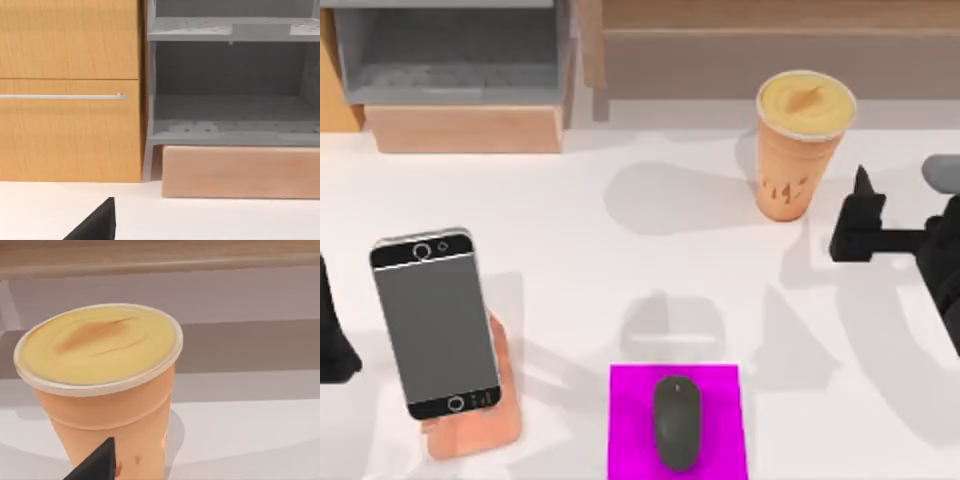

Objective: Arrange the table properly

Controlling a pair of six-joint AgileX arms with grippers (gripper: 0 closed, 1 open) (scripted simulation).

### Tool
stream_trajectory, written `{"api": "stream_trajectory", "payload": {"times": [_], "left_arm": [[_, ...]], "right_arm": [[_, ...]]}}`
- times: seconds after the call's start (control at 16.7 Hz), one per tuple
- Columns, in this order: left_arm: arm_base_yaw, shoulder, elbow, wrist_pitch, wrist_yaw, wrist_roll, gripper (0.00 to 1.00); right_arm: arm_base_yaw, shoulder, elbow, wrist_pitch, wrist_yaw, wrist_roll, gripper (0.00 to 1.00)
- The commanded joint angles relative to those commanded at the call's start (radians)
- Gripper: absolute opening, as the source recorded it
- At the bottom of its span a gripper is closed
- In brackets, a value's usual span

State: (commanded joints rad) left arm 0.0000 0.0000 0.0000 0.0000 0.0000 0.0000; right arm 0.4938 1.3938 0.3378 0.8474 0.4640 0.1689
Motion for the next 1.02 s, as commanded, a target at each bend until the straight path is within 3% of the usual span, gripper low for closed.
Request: {"api": "stream_trajectory", "payload": {"times": [0.48, 1.02], "left_arm": [[0.0, 0.0, 0.0, 0.0, 0.0, 0.0, 1.0], [0.0, 0.0, 0.0, 0.0, 0.0, 0.0, 1.0]], "right_arm": [[0.1, 0.576, 0.213, 0.41, 0.117, -0.061, 1.0], [0.08, 0.849, 0.377, 0.658, 0.147, -0.159, 1.0]]}}
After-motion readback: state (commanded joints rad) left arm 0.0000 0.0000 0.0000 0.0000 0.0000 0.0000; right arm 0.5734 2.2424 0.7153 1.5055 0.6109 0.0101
